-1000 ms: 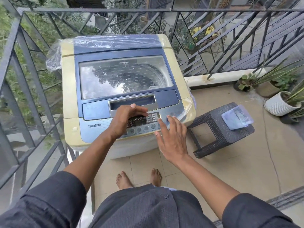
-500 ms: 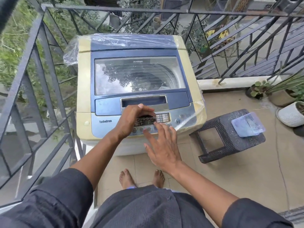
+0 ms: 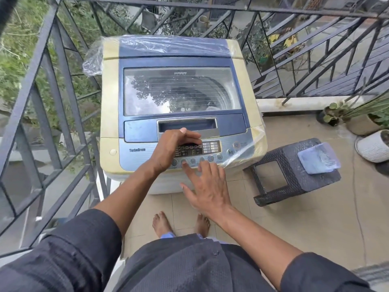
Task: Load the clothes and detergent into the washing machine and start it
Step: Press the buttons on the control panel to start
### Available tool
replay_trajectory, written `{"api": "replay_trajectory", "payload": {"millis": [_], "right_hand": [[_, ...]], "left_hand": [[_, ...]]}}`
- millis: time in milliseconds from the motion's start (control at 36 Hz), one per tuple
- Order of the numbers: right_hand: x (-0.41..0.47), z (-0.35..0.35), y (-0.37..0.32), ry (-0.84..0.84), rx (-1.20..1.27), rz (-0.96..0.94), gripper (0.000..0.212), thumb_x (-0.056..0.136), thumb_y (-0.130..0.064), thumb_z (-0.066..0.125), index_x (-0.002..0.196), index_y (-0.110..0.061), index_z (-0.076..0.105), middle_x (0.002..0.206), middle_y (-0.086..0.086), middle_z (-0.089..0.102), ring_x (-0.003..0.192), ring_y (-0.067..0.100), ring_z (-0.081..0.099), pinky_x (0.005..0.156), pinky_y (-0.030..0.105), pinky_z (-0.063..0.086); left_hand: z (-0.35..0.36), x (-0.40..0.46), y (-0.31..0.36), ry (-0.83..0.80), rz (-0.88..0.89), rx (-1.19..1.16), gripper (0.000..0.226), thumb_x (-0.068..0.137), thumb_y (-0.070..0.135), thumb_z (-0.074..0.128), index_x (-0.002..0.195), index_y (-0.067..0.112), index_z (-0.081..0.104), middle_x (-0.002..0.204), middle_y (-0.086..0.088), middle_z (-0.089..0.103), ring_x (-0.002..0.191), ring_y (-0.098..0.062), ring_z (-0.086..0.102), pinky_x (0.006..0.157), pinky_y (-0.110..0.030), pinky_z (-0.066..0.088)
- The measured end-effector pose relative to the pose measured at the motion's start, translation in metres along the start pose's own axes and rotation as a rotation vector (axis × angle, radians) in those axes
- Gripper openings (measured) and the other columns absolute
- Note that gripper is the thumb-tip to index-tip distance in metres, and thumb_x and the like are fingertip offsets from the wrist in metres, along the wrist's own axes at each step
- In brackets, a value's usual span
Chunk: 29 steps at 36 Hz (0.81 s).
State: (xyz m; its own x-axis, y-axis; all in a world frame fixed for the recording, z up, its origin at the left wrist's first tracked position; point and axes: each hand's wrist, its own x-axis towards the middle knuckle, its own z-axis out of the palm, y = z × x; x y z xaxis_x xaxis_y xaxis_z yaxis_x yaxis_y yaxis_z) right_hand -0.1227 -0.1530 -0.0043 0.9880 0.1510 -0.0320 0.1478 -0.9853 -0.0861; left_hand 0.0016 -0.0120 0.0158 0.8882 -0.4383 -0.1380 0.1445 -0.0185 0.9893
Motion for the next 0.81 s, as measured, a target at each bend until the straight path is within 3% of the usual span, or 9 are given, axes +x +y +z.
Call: {"api": "replay_trajectory", "payload": {"millis": [444, 611, 806], "right_hand": [[0.0, 0.002, -0.002, 0.029, 0.02, 0.017, 0.062, 0.095, -0.062, 0.046, 0.15, -0.032, 0.047, 0.106, 0.006, 0.046, 0.092, 0.026, 0.044, 0.079, 0.043, 0.039], [-0.005, 0.001, 0.0, 0.033, 0.031, 0.019, 0.062, 0.095, -0.061, 0.047, 0.152, -0.035, 0.045, 0.111, 0.007, 0.048, 0.094, 0.025, 0.043, 0.081, 0.042, 0.041], [-0.011, -0.005, 0.008, 0.012, 0.051, 0.073, 0.063, 0.096, -0.057, 0.049, 0.154, -0.033, 0.043, 0.105, 0.005, 0.047, 0.092, 0.024, 0.044, 0.077, 0.041, 0.043]], "left_hand": [[0.003, -0.007, 0.008, 0.025, -0.02, 0.037, 0.071, 0.098, 0.054, 0.037, 0.12, -0.003, 0.075, 0.109, -0.019, 0.08, 0.117, -0.03, 0.074, 0.115, -0.053, 0.048], [0.004, -0.01, 0.006, 0.04, -0.035, 0.068, 0.06, 0.107, 0.039, 0.032, 0.12, -0.001, 0.075, 0.11, -0.016, 0.081, 0.118, -0.029, 0.074, 0.115, -0.057, 0.047], [0.006, -0.009, 0.009, 0.013, -0.024, 0.077, 0.066, 0.105, 0.049, 0.032, 0.121, 0.001, 0.076, 0.11, -0.014, 0.081, 0.118, -0.028, 0.074, 0.114, -0.056, 0.048]]}}
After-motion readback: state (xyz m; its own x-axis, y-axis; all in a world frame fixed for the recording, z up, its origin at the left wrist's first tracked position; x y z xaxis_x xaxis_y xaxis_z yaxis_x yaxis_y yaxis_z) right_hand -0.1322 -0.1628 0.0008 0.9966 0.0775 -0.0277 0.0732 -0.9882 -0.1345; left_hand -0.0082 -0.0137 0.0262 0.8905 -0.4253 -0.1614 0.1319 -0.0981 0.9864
